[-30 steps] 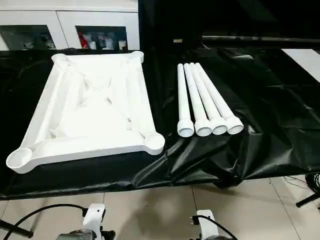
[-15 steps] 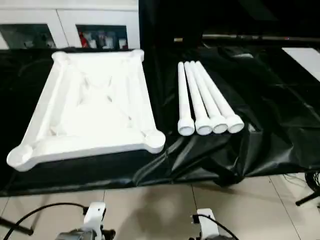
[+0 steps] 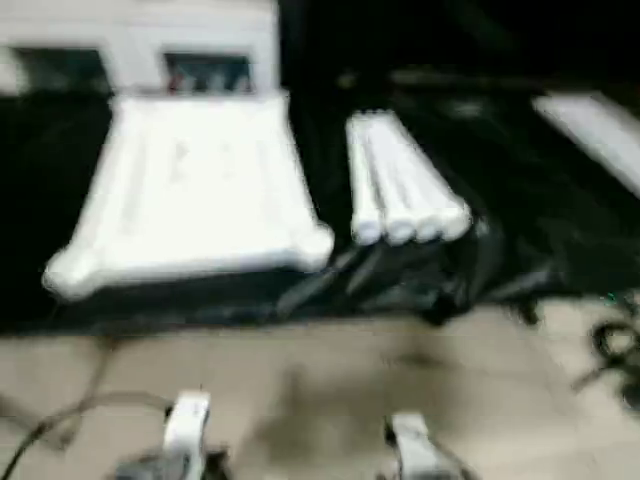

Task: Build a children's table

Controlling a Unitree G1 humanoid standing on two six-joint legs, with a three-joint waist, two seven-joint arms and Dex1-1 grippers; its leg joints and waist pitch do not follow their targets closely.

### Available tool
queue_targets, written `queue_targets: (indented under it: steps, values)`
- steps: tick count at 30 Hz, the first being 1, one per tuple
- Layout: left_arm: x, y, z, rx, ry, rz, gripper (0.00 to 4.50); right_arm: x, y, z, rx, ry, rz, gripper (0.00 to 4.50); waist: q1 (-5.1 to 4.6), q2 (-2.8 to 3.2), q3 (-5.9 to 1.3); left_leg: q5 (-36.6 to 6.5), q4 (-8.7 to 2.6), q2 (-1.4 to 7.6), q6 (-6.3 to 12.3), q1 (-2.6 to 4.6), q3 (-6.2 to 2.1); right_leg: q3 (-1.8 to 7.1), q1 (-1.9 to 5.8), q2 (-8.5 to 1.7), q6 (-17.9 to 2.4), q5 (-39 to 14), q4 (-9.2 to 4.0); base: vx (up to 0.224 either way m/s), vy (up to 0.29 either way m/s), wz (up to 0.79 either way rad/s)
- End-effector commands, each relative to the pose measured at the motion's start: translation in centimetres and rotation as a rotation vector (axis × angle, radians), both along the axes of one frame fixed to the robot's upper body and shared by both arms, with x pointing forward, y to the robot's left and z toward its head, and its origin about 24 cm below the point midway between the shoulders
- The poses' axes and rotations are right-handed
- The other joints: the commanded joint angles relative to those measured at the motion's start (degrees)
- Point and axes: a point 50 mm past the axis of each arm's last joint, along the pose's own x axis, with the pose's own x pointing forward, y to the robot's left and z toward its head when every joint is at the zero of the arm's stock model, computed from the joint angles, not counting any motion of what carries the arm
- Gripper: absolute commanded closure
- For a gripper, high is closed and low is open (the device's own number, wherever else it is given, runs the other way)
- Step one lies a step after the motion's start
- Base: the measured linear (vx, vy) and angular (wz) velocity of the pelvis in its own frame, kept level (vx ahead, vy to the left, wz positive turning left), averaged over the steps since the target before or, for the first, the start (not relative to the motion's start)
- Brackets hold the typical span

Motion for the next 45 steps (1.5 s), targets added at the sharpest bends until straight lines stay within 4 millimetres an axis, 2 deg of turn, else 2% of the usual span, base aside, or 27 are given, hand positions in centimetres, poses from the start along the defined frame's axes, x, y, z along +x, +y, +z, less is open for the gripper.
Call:
queue_targets:
  steps: [1, 2, 3, 5, 7, 9, 11, 12, 15, 17, 18, 21, 22, 24, 25, 27, 28, 30, 32, 34, 36, 38, 39, 41, 42, 44, 45]
  values:
    - [-0.5, 0.4, -0.2, 0.003, 0.020, 0.019, 0.88, 0.0, 0.2, 0.0, 0.001, 0.002, 0.000, 0.95, 0.21, -1.74, 0.01, -7.68, -6.22, 2.38, 1.18, 0.30, -1.24, 3.59, 1.71, -6.61, -5.94, -34.33, -12.20, -0.034, 0.049, -0.27]
    - [-0.5, 0.4, -0.2, -0.001, 0.005, 0.024, 0.88, 0.1, 0.2, 0.0, 0.005, -0.010, 0.006, 0.95, 0.20, 1.02, -1.54, -13.19, -9.81, 4.47, 0.82, 4.04, -1.90, 2.64, 1.42, -3.58, -8.06, -23.65, -10.61, -0.126, 0.026, 0.15]
    - [-0.5, 0.4, -0.2, -0.005, -0.003, 0.029, 0.88, 0.2, 0.3, 0.0, 0.009, -0.022, 0.013, 0.95, -1.30, 1.44, -1.07, -23.06, -12.17, 5.83, 0.26, 4.99, -1.87, 2.74, 1.02, -2.30, -9.79, -16.64, -10.14, -0.126, 0.026, 0.15]
    - [-0.4, 0.5, -0.2, -0.001, -0.025, 0.028, 0.88, 0.5, 0.3, 0.1, 0.001, -0.063, 0.041, 0.95, -1.40, 1.70, -0.98, -23.39, -12.99, 5.59, -0.83, 4.75, -0.94, 2.95, 2.19, -3.19, -11.10, -11.82, -11.24, -0.084, 0.010, 0.09]
    - [-0.2, 0.6, 0.0, 0.019, -0.081, 0.012, 0.88, 1.1, 0.2, 0.3, -0.038, -0.153, 0.097, 0.95, -1.55, 0.82, -0.67, -19.88, -13.19, 5.07, -0.24, 4.06, -0.22, 2.93, 2.95, -3.93, -9.91, -14.66, -12.19, -0.030, 0.009, 0.01]
    - [-0.1, 0.6, 0.1, 0.019, -0.138, 0.025, 0.88, 1.3, 0.2, 0.4, -0.044, -0.214, 0.090, 0.95, -1.71, 0.92, -0.52, -17.86, -13.17, 5.28, 0.15, 4.27, -0.06, 3.35, 2.51, -4.43, -8.69, -19.99, -12.95, 0.000, 0.000, 0.00]
    - [0.1, 0.6, 0.2, 0.019, -0.181, 0.020, 0.88, 1.3, 0.1, 0.5, -0.064, -0.225, 0.115, 0.95, -1.75, 1.00, -0.58, -16.04, -13.13, 5.27, 0.41, 4.10, 0.00, 3.55, 2.62, -4.49, -9.02, -18.83, -12.94, 0.000, 0.000, 0.00]
    - [1.6, 1.2, 1.5, 0.015, -0.312, 0.021, 0.88, 1.7, -0.5, 0.6, -0.231, -0.238, 0.234, 0.95, -1.69, 1.59, -1.07, -11.46, -13.15, 5.72, 0.18, 4.00, 0.00, 3.58, 2.94, -4.26, -10.95, -11.70, -11.75, 0.000, 0.000, 0.00]
    - [3.0, 1.9, 3.6, -0.014, -0.461, 0.012, 0.88, 2.0, -0.8, 0.9, -0.340, -0.291, 0.288, 0.95, -1.96, 1.10, -1.51, -8.77, -12.68, 5.39, 1.22, 3.74, 1.08, 3.59, 3.08, -3.60, -13.80, -2.85, -10.64, 0.036, 0.003, -0.02]
    - [2.8, 2.3, 4.3, -0.028, -0.534, -0.020, 0.88, 1.9, -0.8, 0.9, -0.310, -0.338, 0.219, 0.95, -1.84, 0.87, -2.31, -0.40, -11.37, 4.87, 5.21, 3.15, 1.36, 3.68, 3.54, -3.36, -14.80, 10.42, -8.91, 0.071, -0.003, -0.06]
    - [1.9, 2.7, 5.0, -0.033, -0.597, -0.081, 0.88, 2.0, -0.8, 1.2, -0.305, -0.415, 0.202, 0.95, -2.05, 0.56, -2.20, 2.17, -10.91, 4.49, 7.59, 3.25, 1.75, 3.69, 3.18, -2.95, -15.28, 15.20, -8.51, 0.073, -0.005, -0.06]
    - [1.4, 3.0, 5.7, -0.028, -0.643, -0.114, 0.88, 3.7, -1.2, 2.3, -0.230, -0.501, 0.156, 0.95, -2.48, 0.41, -2.31, 3.29, -10.44, 4.74, 11.52, 3.37, 1.92, 3.88, 3.31, -2.93, -15.52, 18.45, -7.99, 0.067, 0.001, -0.03]
    - [1.2, 3.1, 6.6, -0.027, -0.695, -0.121, 0.88, 5.3, -1.9, 4.1, -0.171, -0.587, 0.132, 0.95, -2.72, 0.36, -2.28, 3.83, -10.40, 4.60, 12.06, 3.36, 1.97, 3.79, 3.29, -2.58, -15.52, 18.67, -7.95, 0.069, 0.010, -0.01]
    - [0.9, 3.3, 8.5, -0.027, -0.788, -0.114, 0.88, 6.7, -2.4, 7.5, -0.068, -0.730, 0.113, 0.95, -1.94, 0.20, -2.42, 6.66, -9.84, 5.40, 14.71, 3.16, 1.29, 4.12, 3.77, -2.69, -12.37, 25.84, -7.33, 0.000, 0.000, 0.00]
    - [0.7, 3.3, 9.5, -0.035, -0.827, -0.109, 0.88, 6.7, -2.4, 8.5, -0.050, -0.763, 0.099, 0.95, -2.21, 0.34, -2.20, 5.72, -10.08, 5.48, 14.95, 3.49, 1.47, 3.87, 3.00, -2.29, -12.34, 24.26, -7.71, 0.000, 0.000, 0.00]
    - [0.1, 3.3, 11.3, -0.055, -0.879, -0.100, 0.88, 6.1, -2.3, 10.0, -0.004, -0.834, 0.044, 0.95, -1.85, 0.68, -1.25, -4.29, -11.48, 5.88, 11.22, 3.72, 1.87, 4.10, 2.58, -2.41, -12.88, 9.31, -9.14, 0.000, 0.000, 0.00]
    - [-0.2, 3.3, 12.3, -0.068, -0.908, -0.097, 0.88, 5.7, -2.2, 11.1, 0.015, -0.880, 0.026, 0.95, -1.81, 0.67, -1.18, -6.65, -11.74, 5.91, 9.68, 3.96, 1.97, 4.16, 2.52, -2.22, -12.78, 6.15, -9.45, 0.000, 0.000, 0.00]
    - [-0.7, 3.3, 13.5, -0.075, -0.935, -0.097, 0.88, 5.1, -1.7, 12.1, 0.050, -0.920, 0.016, 0.95, -1.76, 0.18, 0.36, -21.80, -13.36, 5.58, 2.41, 4.77, 2.15, 4.30, 1.66, -1.98, -8.72, -14.29, -11.53, 0.000, 0.000, 0.00]
    - [-1.0, 3.3, 14.6, -0.084, -0.961, -0.099, 0.88, 4.6, -1.3, 13.1, 0.081, -0.952, 0.024, 0.95, -2.09, -0.30, 0.55, -26.87, -13.25, 5.10, -0.73, 5.59, 1.73, 4.96, 0.85, -2.22, -4.68, -24.94, -12.81, 0.000, 0.000, 0.00]
    - [-0.5, 3.8, 17.3, 0.017, -1.143, -0.105, 0.88, 4.1, -0.8, 14.4, 0.122, -0.976, 0.036, 0.95, -2.38, -0.73, 0.33, -23.48, -13.66, 4.95, -0.76, 4.63, 1.30, 5.42, 1.51, -1.73, -2.38, -22.60, -12.58, 0.000, 0.000, 0.00]
    - [1.2, 3.5, 20.9, -0.048, -1.245, -0.022, 0.88, 3.8, -0.1, 15.9, 0.172, -1.032, 0.018, 0.95, -2.44, -0.96, 0.00, -19.75, -13.60, 5.13, -0.63, 4.53, 1.53, 5.83, 1.48, -1.56, -3.39, -15.62, -11.83, 0.000, 0.000, 0.00]
    - [1.8, 3.4, 22.0, -0.055, -1.271, -0.012, 0.88, 3.8, 0.0, 16.4, 0.181, -1.054, 0.006, 0.95, -2.50, -0.74, 0.12, -19.05, -13.60, 4.93, -1.10, 4.67, 1.69, 5.84, 1.32, -1.32, -4.16, -12.70, -11.46, 0.000, 0.000, 0.00]
    - [3.7, 3.1, 24.3, -0.069, -1.356, 0.031, 0.88, 5.1, 0.0, 17.7, 0.197, -1.117, -0.003, 0.95, -2.67, -1.34, 0.17, -18.42, -13.65, 4.79, -1.17, 4.38, 1.72, 5.74, 1.46, -1.17, -4.03, -11.84, -11.27, 0.000, 0.000, 0.00]
    - [5.7, 2.4, 25.4, -0.115, -1.369, 0.096, 0.88, 7.8, 0.1, 21.4, 0.175, -1.256, -0.027, 0.95, -3.04, -1.30, -0.16, -16.58, -13.36, 4.30, -2.34, 4.55, 1.59, 5.69, 1.65, -0.89, -3.66, -10.75, -10.83, 0.000, 0.000, 0.00]
    - [6.1, 2.1, 25.4, -0.130, -1.348, 0.105, 0.88, 8.4, 0.1, 22.6, 0.164, -1.300, -0.040, 0.95, -3.17, -1.67, -1.06, -9.79, -12.49, 4.10, -2.14, 4.54, 1.64, 5.73, 2.06, -0.78, -4.27, -1.53, -9.79, 0.000, 0.000, 0.00]
    - [6.8, 1.7, 25.2, -0.144, -1.307, 0.112, 0.88, 9.8, 0.4, 25.1, 0.208, -1.434, -0.079, 0.95, -3.54, -1.86, -1.26, -2.93, -12.12, 3.57, -0.68, 3.37, 1.61, 5.60, 2.79, -0.63, -3.89, 7.69, -8.74, 0.000, 0.000, 0.00]
    - [7.0, 1.6, 25.1, -0.137, -1.304, 0.113, 0.88, 10.2, 0.4, 25.9, 0.223, -1.476, -0.083, 0.95, -3.47, -1.75, -1.72, -0.16, -11.25, 3.31, 0.28, 3.90, 1.94, 5.96, 2.57, -0.39, -3.98, 12.91, -8.50, 0.000, 0.000, 0.00]
